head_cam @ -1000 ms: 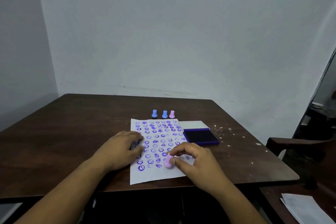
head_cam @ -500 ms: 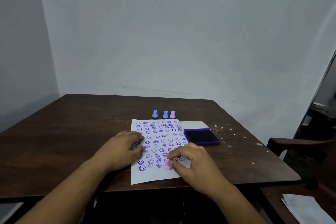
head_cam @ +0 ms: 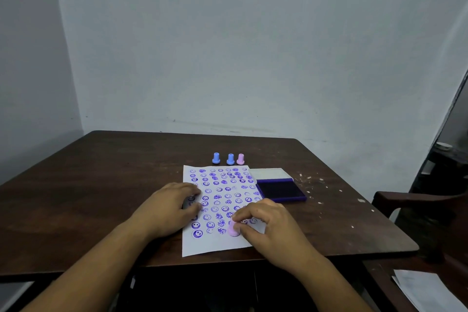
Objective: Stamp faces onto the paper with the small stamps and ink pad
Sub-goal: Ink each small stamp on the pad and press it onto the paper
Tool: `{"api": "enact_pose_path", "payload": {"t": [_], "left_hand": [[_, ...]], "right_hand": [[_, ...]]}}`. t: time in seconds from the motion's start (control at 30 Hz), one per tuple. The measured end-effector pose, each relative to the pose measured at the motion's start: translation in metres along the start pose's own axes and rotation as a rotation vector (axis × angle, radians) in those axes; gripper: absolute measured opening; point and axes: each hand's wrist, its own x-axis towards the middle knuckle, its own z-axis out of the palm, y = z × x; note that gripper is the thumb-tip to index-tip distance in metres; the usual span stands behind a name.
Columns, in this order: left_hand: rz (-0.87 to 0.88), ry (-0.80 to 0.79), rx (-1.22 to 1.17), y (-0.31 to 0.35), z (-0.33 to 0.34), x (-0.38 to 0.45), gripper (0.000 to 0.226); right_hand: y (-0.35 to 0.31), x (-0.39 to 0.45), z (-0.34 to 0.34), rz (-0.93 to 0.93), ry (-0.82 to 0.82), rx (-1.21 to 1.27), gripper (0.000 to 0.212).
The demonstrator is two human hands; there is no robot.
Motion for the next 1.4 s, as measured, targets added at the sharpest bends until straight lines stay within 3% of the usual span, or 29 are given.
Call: {"api": "enact_pose_path", "payload": {"t": [0.13,0.33,0.47,0.6,0.83,1.07,1.4], "left_hand": [[-0.006,0.007,-0.012,-0.002,0.003,0.001,0.052],[-0.006,0.022,-0.007,-0.004,0.003,0.002,0.052],[-0.001,0.010,-0.006,-0.003,0.004,0.002,0.052],[-0.004,0.010,-0.011,-0.003,0.003,0.001,0.052],[-0.008,-0.011,-0.008,-0.004,0.003,0.003,0.054],[-0.008,-0.010,-0.007,-0.006,0.004,0.003,0.057],[0.005,0.024,-0.001,-0.005,0.005,0.003,0.051]], "right_hand": [[0.001,-0.001,0.001,-0.018,0.021,-0.026,0.015],[-0.001,-0.003,0.002,-0.047,0.025,-0.082,0.020],[0.001,-0.003,-0.004,0.023,0.089,0.065,0.012],[0.004,0.000,-0.011,0.128,0.185,0.294,0.030],[-0.002,0.040,-0.025,0.151,0.199,0.299,0.028],[-0.012,0.114,-0.029,0.119,0.163,0.246,0.018],[0.010,0.199,0.025,0.187,0.000,0.071,0.016]]}}
